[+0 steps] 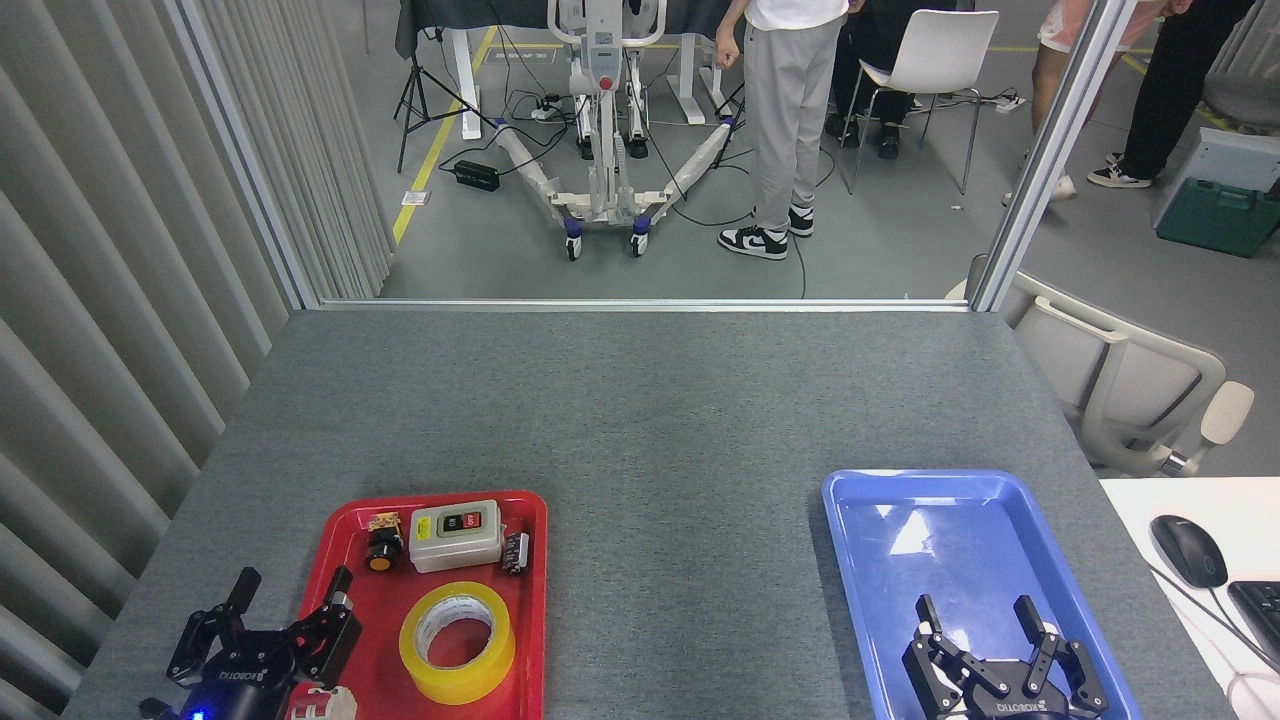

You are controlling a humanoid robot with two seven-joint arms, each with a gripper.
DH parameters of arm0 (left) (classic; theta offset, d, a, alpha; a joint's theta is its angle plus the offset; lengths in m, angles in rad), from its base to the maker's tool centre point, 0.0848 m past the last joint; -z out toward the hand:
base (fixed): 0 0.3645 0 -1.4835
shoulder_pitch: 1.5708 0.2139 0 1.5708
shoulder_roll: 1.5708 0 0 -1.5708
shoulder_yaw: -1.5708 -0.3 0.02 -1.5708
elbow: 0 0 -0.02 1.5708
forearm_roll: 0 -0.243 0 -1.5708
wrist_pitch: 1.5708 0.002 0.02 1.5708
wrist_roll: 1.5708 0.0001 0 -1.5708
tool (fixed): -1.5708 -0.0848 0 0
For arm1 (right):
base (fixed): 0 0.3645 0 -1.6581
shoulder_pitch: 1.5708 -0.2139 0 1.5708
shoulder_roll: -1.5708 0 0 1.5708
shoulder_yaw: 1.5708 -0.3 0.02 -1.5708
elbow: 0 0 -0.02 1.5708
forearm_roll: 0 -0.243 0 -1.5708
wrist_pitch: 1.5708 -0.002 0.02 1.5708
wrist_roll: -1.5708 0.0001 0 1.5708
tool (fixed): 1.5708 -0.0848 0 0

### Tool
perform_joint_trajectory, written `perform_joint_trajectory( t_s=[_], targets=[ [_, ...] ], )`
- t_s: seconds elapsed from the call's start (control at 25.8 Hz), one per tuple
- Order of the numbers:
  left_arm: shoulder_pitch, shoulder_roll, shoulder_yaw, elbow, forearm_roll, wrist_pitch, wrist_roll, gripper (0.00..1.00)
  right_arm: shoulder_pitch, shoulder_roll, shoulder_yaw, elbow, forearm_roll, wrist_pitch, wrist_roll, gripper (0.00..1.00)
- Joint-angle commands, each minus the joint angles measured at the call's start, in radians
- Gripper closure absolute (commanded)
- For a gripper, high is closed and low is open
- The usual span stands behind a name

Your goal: Place and move tape with both arms

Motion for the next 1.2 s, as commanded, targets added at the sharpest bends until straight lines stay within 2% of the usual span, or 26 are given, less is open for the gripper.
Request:
perform_joint_trajectory(
  t_s=[0.0, 0.97, 1.16],
  targets=[
    [0.0, 0.0, 0.0, -0.001, -0.001, -0.001, 0.004, 0.0, 0.0, 0.0, 0.0, -0.001, 0.001, 0.0, 0.0, 0.0],
    [-0.005, 0.0, 0.002, -0.003, 0.002, 0.017, 0.003, 0.0, 0.002, 0.0, 0.0, -0.002, 0.001, -0.001, 0.0, 0.0],
    [-0.017, 0.003, 0.0, -0.003, 0.002, 0.017, -0.04, 0.0, 0.005, 0.002, 0.0, -0.002, 0.002, -0.001, 0.0, 0.0]
  ],
)
